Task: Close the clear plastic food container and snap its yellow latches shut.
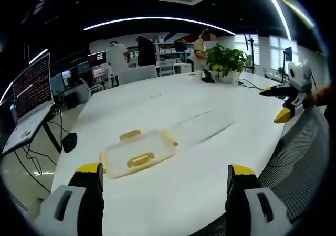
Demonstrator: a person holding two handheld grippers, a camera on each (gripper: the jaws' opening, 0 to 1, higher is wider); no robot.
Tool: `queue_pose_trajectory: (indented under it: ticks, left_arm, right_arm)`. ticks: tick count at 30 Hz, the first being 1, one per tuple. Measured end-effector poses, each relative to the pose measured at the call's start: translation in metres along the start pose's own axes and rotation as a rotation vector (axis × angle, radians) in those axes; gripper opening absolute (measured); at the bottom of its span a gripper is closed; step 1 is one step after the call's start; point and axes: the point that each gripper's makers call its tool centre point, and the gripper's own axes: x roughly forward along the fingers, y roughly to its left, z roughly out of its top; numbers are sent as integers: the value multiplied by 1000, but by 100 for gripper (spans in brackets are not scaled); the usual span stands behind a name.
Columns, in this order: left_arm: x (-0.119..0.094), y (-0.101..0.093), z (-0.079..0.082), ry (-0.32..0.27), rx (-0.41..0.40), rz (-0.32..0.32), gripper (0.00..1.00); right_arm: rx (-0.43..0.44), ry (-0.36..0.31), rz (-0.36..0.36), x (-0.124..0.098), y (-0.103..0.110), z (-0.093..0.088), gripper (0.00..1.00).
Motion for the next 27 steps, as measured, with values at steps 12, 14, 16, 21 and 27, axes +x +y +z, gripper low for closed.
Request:
queue_pose_trajectory:
  ticks: [12,14,16,21,27]
  left_arm:
    - [1,0,0,-1,-3,-2,96]
    - [1,-1,0,-1,-4,-1,96]
    - [1,-1,0,-3,-3,-1,96]
    - [1,-1,0,-3,-4,0,96]
    - [1,0,0,-1,-5,5,96]
  right_arm:
    - [-1,1,1,0,0,-1,93]
    - [-2,1,1,0,0,-1,93]
    - [-3,1,1,0,0,-1,93]
    - [-4,-1,0,0,-1,0,93]
    - [-6,-1,0,0,-1,0,93]
